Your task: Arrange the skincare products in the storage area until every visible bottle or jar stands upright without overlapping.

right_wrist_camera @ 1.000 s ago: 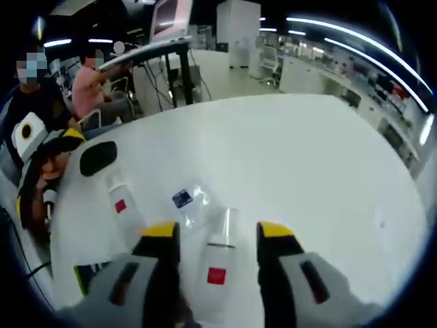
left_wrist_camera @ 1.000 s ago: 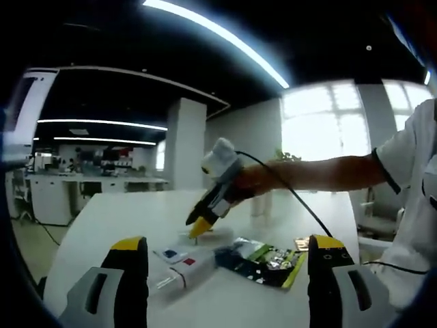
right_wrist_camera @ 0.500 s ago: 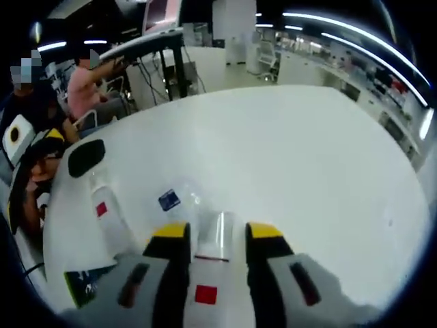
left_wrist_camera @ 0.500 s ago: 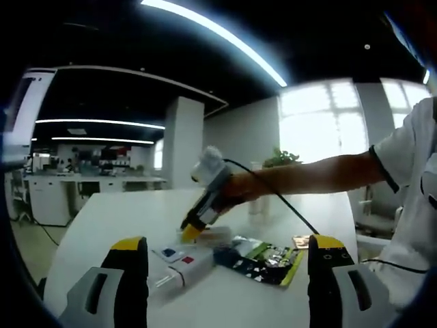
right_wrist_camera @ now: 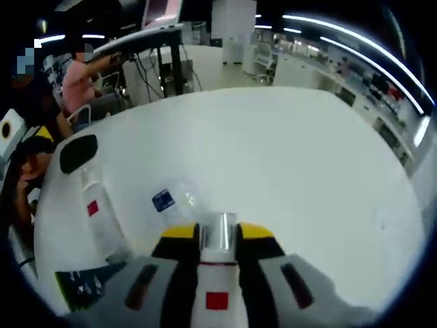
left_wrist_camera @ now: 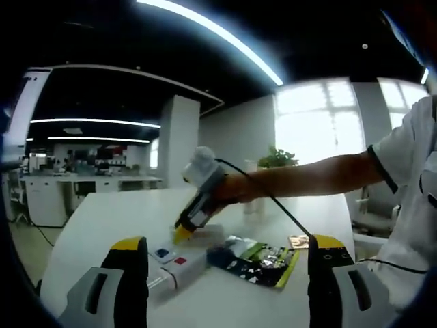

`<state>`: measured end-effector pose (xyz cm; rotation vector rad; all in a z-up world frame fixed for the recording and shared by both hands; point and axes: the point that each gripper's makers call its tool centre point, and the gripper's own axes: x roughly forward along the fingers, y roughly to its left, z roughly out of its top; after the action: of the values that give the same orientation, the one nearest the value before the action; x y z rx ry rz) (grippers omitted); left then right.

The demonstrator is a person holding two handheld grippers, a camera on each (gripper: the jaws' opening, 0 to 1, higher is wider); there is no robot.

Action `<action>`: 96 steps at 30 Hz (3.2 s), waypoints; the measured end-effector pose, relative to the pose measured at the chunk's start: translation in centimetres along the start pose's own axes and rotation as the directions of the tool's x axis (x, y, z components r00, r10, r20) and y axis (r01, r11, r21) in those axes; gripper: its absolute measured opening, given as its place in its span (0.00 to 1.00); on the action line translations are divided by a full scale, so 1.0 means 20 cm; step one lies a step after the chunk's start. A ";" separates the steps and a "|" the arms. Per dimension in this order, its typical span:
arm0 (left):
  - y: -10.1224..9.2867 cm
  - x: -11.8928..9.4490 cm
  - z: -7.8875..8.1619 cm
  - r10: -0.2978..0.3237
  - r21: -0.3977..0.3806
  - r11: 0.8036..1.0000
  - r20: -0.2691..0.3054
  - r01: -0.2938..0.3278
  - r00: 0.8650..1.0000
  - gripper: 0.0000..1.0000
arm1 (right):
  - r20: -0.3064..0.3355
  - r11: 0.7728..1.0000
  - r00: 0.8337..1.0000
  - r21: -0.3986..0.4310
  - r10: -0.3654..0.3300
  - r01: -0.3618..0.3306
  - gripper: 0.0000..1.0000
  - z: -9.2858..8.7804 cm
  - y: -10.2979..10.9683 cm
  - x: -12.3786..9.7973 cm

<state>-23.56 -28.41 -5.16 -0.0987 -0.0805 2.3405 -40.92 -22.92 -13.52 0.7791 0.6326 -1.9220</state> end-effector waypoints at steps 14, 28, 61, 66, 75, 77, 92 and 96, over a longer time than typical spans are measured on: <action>-0.04 0.03 -0.01 -0.019 0.009 1.000 -0.011 0.019 1.000 0.99 | 0.099 0.999 0.994 0.018 -0.037 0.035 0.21 0.15 -0.01 -0.15; -0.08 0.02 0.01 -0.037 0.027 0.999 -0.005 0.037 0.999 0.99 | 0.200 0.993 0.975 0.078 -0.099 0.085 0.20 0.17 -0.09 -0.30; -0.18 0.03 0.08 -0.102 0.101 0.990 0.037 0.097 0.994 0.99 | 0.538 0.928 0.770 0.320 -0.342 0.189 0.19 0.15 -0.09 -0.66; -0.19 0.03 0.08 -0.101 0.102 0.990 0.033 0.097 0.994 0.99 | 0.555 0.911 0.740 0.361 -0.380 0.197 0.19 0.09 -0.09 -0.72; -0.19 0.04 0.07 -0.102 0.105 0.990 0.023 0.099 0.995 0.99 | 0.563 0.878 0.697 0.429 -0.445 0.214 0.19 0.01 -0.13 -0.81; -0.19 0.04 0.08 -0.104 0.102 0.990 0.028 0.100 0.994 0.99 | 0.567 0.873 0.687 0.436 -0.454 0.218 0.19 -0.01 -0.14 -0.83; -0.20 0.05 0.08 -0.086 0.124 0.989 0.021 0.083 0.996 0.99 | 0.599 0.842 0.602 0.465 -0.528 0.275 0.19 -0.13 -0.17 -0.96; -0.20 0.04 0.08 -0.082 0.139 0.987 0.010 0.080 0.997 0.99 | 0.598 0.830 0.580 0.458 -0.553 0.320 0.19 -0.17 -0.14 -1.00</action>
<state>-21.50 -25.07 -3.34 -0.0085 0.0699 2.2587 -35.40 -7.94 -0.76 -0.0441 0.0165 -2.6041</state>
